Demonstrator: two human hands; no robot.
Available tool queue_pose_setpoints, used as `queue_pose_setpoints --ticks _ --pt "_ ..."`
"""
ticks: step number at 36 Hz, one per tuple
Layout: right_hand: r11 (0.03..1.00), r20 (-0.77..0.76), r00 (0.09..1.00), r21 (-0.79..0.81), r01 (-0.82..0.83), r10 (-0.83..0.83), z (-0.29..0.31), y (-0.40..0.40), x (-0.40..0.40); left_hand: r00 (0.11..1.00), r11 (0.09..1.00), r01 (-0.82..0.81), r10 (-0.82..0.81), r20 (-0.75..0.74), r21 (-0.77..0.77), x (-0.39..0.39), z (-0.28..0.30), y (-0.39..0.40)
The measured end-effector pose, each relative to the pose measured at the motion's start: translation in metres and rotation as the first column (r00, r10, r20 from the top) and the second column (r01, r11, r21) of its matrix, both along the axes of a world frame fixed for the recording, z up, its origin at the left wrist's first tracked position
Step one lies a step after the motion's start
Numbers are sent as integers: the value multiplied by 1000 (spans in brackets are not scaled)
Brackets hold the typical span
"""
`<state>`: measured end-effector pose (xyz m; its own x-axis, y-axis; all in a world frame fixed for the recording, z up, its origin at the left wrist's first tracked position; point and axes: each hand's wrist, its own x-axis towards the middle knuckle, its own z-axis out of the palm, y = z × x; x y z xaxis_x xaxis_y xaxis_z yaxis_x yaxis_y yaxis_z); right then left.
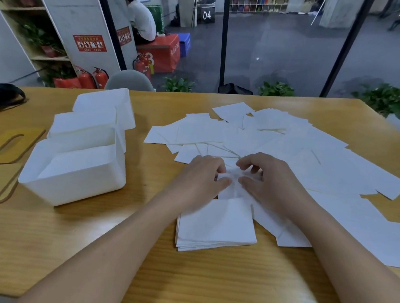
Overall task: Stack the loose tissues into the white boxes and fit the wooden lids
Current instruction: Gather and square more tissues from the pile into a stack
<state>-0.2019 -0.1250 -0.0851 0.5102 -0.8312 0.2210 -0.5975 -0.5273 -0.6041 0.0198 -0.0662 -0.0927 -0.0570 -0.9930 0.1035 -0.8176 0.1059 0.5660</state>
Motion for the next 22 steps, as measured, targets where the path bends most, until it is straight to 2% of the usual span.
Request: queue_pose_setpoints --ticks 6,15,19,22 --pt "999 -22 999 -19 -32 32 2 3 0 992 997 4 -15 -125 -82 -4 3 5" --pt "994 8 1000 -110 18 -17 5 3 1 954 973 -114 51 -296 -199 25 6 11" --pt "991 81 995 -113 71 -62 7 4 1 934 955 -160 65 -351 -250 42 6 16" --pt "994 203 978 -77 73 -56 11 9 3 915 946 -171 49 -400 -275 47 10 20"
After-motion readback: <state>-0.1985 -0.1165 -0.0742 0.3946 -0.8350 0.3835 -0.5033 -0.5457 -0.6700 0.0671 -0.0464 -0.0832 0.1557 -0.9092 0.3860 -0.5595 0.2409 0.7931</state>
